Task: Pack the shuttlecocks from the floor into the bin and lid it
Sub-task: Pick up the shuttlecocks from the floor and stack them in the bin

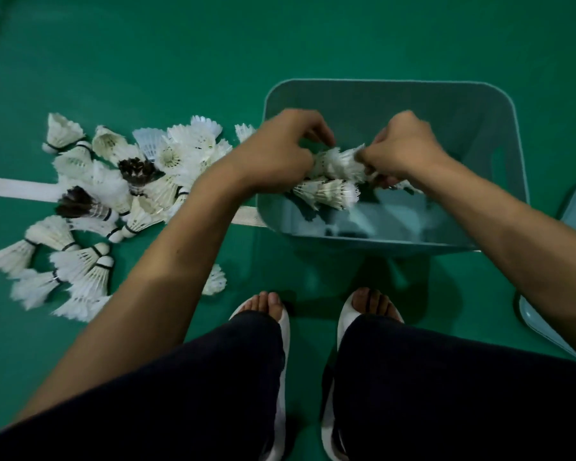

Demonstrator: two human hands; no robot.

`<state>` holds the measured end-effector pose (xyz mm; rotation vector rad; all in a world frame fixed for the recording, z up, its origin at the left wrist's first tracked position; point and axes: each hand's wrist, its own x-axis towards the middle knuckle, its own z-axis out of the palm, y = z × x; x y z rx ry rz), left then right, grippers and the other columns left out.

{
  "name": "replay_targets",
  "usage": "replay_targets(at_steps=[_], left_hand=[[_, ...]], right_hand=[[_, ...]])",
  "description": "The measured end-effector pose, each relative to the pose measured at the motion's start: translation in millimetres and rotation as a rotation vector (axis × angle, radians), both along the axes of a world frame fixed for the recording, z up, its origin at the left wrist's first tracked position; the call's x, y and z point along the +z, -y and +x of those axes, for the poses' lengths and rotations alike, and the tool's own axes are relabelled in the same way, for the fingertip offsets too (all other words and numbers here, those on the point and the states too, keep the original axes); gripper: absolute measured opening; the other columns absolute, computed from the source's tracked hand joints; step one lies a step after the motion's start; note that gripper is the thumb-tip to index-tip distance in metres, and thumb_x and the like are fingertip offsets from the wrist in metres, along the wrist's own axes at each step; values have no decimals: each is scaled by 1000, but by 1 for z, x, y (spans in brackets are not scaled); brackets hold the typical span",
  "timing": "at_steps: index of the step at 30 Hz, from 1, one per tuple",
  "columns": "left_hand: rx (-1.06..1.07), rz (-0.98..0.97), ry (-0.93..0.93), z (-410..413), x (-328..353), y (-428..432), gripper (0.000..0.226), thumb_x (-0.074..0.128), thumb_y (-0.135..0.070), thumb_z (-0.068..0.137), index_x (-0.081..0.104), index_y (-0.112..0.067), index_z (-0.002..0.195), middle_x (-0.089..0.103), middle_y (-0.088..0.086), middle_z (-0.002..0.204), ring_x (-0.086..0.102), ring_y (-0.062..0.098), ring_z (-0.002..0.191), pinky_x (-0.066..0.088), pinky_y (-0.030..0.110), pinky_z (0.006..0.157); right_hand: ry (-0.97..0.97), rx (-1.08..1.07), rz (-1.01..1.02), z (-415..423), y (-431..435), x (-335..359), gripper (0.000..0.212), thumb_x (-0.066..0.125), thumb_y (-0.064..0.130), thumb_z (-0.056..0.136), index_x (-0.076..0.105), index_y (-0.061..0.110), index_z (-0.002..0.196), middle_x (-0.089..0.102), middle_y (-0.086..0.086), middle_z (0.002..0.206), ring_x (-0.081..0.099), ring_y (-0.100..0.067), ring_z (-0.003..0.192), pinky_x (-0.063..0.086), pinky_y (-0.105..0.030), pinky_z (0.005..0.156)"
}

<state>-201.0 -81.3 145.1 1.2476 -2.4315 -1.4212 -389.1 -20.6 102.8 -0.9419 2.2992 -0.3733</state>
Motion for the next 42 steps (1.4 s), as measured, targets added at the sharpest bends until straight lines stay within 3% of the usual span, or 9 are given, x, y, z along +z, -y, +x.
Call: replay_targets(at_steps=[9, 14, 20, 24, 27, 30, 34, 37, 42], left_hand=[[450, -242, -129, 116, -6, 6, 26, 54, -2, 81, 71, -17, 95, 72, -3, 91, 67, 16, 77, 55, 34, 73], [798, -220, 232, 186, -76, 2, 15, 57, -10, 88, 69, -6, 81, 64, 9, 75, 58, 26, 72, 41, 30, 62], [1031, 49, 371, 206, -129, -13, 64, 58, -65, 90, 46, -11, 58, 53, 6, 56, 55, 29, 54, 43, 34, 56], [946, 39, 414, 188, -138, -1, 89, 45, -97, 67, 52, -11, 92, 58, 6, 83, 58, 28, 76, 41, 35, 60], [914, -58, 451, 178, -147, 6, 84, 53, -91, 66, 55, -16, 104, 63, 7, 102, 63, 30, 90, 51, 38, 68], [958, -70, 386, 174, -143, 8, 52, 70, -65, 70, 61, -13, 74, 66, 4, 73, 64, 24, 68, 39, 27, 52], [1218, 126, -174, 167, -125, 9, 55, 75, -49, 78, 42, -17, 47, 35, -2, 47, 28, 18, 46, 27, 30, 52], [912, -97, -340, 157, -112, 10, 45, 78, -49, 80, 63, -7, 69, 51, 8, 75, 44, 16, 65, 38, 32, 62], [323, -362, 148, 134, -122, 29, 55, 79, -57, 72, 74, -23, 116, 53, -4, 137, 64, 18, 103, 53, 33, 80]], right_hand=[[44, 274, -573, 148, -16, 80, 15, 68, 24, 84, 78, 16, 77, 71, 3, 68, 68, -12, 68, 58, -32, 71], [175, 542, -363, 223, -22, 22, 20, 68, 23, 83, 74, 12, 68, 70, -3, 61, 66, -14, 58, 60, -32, 62], [151, 489, 33, 260, -31, -68, 44, 73, 56, 74, 58, 15, 69, 62, -4, 70, 66, -28, 71, 44, -29, 53], [239, 493, 71, 270, -32, -87, 51, 76, 62, 75, 57, 16, 68, 68, -8, 77, 68, -31, 79, 40, -32, 55], [248, 522, 45, 267, -32, -88, 28, 74, 42, 87, 72, 14, 88, 74, -11, 94, 69, -33, 94, 43, -29, 67], [214, 514, -4, 258, -30, -81, 16, 73, 26, 89, 70, 15, 78, 71, -6, 84, 70, -30, 90, 39, -25, 67], [40, 565, -53, 248, -25, -66, 32, 71, 16, 85, 48, 20, 64, 67, -6, 80, 64, -27, 74, 41, -26, 60], [-71, 598, -104, 246, -23, -57, 8, 71, 11, 83, 65, 12, 79, 61, -4, 76, 67, -28, 76, 47, -31, 57], [-133, 647, -100, 241, -23, -51, 8, 68, 15, 89, 67, 11, 96, 70, -13, 98, 68, -35, 93, 48, -35, 67]])
